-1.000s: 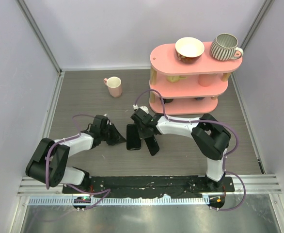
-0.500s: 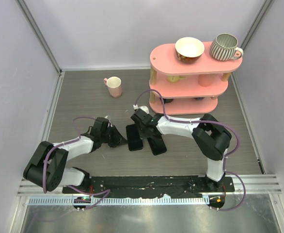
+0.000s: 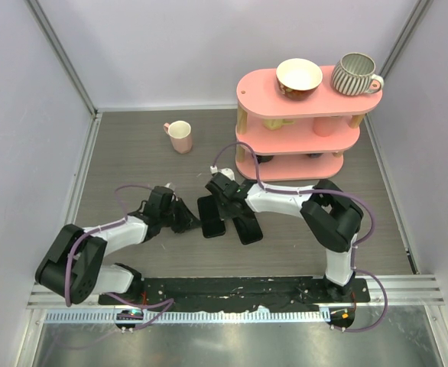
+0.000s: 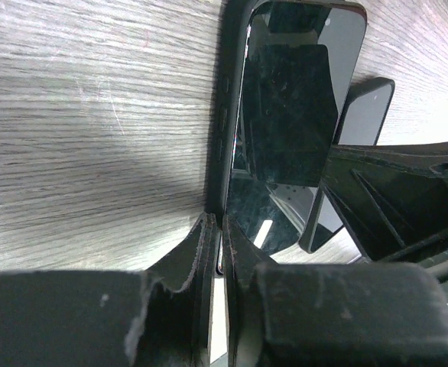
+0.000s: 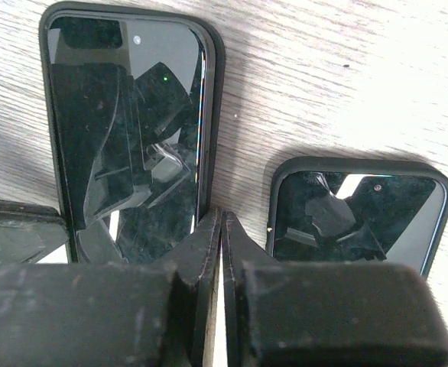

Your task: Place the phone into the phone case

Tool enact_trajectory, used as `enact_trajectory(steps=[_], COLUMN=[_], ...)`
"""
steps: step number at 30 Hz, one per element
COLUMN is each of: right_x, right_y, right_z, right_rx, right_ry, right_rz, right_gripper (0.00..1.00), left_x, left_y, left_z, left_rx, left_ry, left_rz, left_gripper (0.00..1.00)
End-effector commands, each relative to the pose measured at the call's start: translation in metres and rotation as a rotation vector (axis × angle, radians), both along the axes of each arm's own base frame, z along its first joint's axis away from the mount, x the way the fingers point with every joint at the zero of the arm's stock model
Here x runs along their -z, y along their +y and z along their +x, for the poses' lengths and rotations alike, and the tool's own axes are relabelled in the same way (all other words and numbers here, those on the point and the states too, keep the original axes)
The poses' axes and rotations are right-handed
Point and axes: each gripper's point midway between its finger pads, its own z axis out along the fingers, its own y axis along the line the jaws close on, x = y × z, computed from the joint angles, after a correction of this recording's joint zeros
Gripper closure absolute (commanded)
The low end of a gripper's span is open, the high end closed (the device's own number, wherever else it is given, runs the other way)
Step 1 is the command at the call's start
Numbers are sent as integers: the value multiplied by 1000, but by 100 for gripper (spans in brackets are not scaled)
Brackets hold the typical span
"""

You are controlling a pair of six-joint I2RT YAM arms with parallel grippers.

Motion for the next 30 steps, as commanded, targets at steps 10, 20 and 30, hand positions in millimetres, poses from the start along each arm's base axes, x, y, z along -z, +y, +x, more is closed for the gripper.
enact_trajectory(steps=[10,20,30], right_x=[-30,-83,-56], right_y=[17,3,29], right_z=[8,23,15], right_rx=[24,-32,-179], right_ry=[-56,-77,87], right_rz=[70,271,421], right_gripper=[83,64,37], left_x=[-24,-41,-16], left_y=[-2,21,28], left_z=[1,24,30], left_rx=[6,-16,-21], left_ry=[-56,-93,-3], left_rz=[22,80,49], left_gripper=[88,87,90])
